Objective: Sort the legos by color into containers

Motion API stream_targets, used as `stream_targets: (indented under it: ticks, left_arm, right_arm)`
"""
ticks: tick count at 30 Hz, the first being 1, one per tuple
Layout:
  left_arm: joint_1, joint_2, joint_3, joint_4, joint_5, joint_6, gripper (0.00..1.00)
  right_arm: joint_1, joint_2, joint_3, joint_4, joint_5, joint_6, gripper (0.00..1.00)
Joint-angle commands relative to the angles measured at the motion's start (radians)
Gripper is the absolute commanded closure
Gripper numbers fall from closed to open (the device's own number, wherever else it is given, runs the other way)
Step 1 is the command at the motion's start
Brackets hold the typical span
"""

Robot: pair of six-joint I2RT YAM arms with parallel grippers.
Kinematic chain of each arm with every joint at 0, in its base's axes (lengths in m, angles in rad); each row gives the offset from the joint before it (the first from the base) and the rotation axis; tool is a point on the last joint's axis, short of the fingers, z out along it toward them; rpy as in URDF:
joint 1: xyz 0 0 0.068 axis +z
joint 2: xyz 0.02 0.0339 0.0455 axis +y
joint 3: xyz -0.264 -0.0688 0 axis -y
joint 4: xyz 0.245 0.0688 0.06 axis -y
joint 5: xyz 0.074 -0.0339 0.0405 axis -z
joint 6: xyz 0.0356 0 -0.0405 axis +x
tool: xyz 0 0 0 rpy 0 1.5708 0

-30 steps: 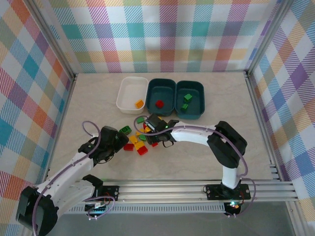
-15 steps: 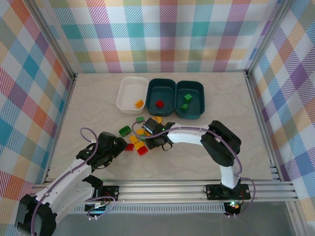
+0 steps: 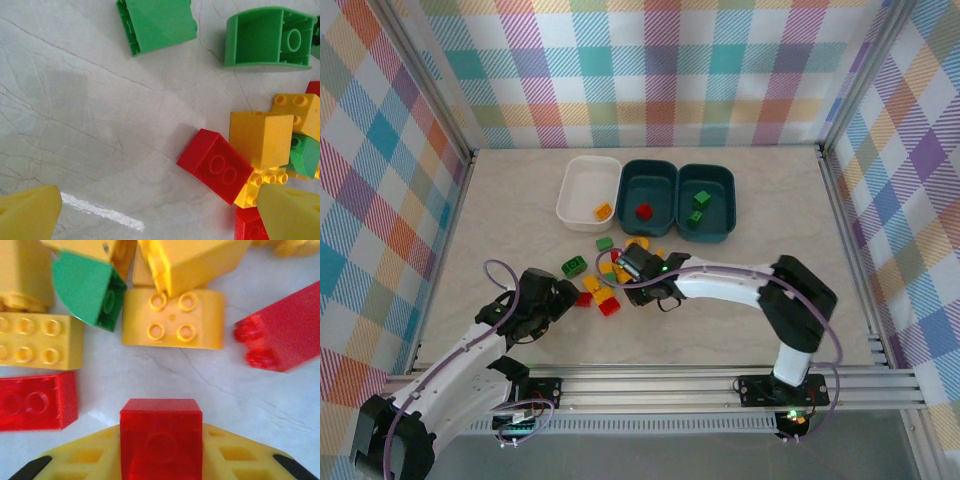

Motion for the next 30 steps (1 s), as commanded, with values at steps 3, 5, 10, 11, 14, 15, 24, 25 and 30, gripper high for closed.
stream_targets:
  ticks: [3, 5, 10, 11, 14, 15, 24, 25, 30]
  left_arm:
    - [0.010, 0.046, 0.049, 0.024, 0.035, 0.008, 0.00]
    - [0.010, 0.089, 0.085, 0.019, 0.052, 0.022, 0.00]
    - [0.011, 0.269, 0.238, -0.035, 0.064, 0.081, 0.00]
    - [0.014, 0.307, 0.279, -0.057, 0.063, 0.098, 0.00]
    - [0.034, 0.422, 0.402, -0.132, 0.067, 0.168, 0.00]
    - [0.042, 0.450, 0.437, -0.153, 0.065, 0.185, 0.00]
    - [0.088, 0.561, 0.510, -0.149, 0.145, 0.201, 0.00]
    - [0.088, 0.572, 0.516, -0.154, 0.146, 0.205, 0.00]
    - [0.088, 0.605, 0.523, -0.148, 0.149, 0.203, 0.01]
  right_arm:
    - [-0.062, -0.169, 0.065, -0.044, 0.109, -0.070, 0.63]
    - [-0.149, -0.178, 0.112, -0.045, 0.071, -0.083, 0.63]
    - [-0.342, -0.048, 0.256, -0.025, -0.050, -0.101, 0.64]
    - [-0.372, -0.002, 0.298, -0.030, -0.066, -0.099, 0.64]
    - [-0.423, 0.124, 0.413, -0.047, -0.112, -0.110, 0.64]
    - [-0.432, 0.168, 0.457, -0.059, -0.124, -0.115, 0.64]
    - [-0.445, 0.458, 0.755, -0.172, -0.152, -0.152, 0.58]
    - [-0.444, 0.473, 0.775, -0.184, -0.152, -0.150, 0.55]
    - [-0.443, 0.436, 0.767, -0.172, -0.163, -0.154, 0.41]
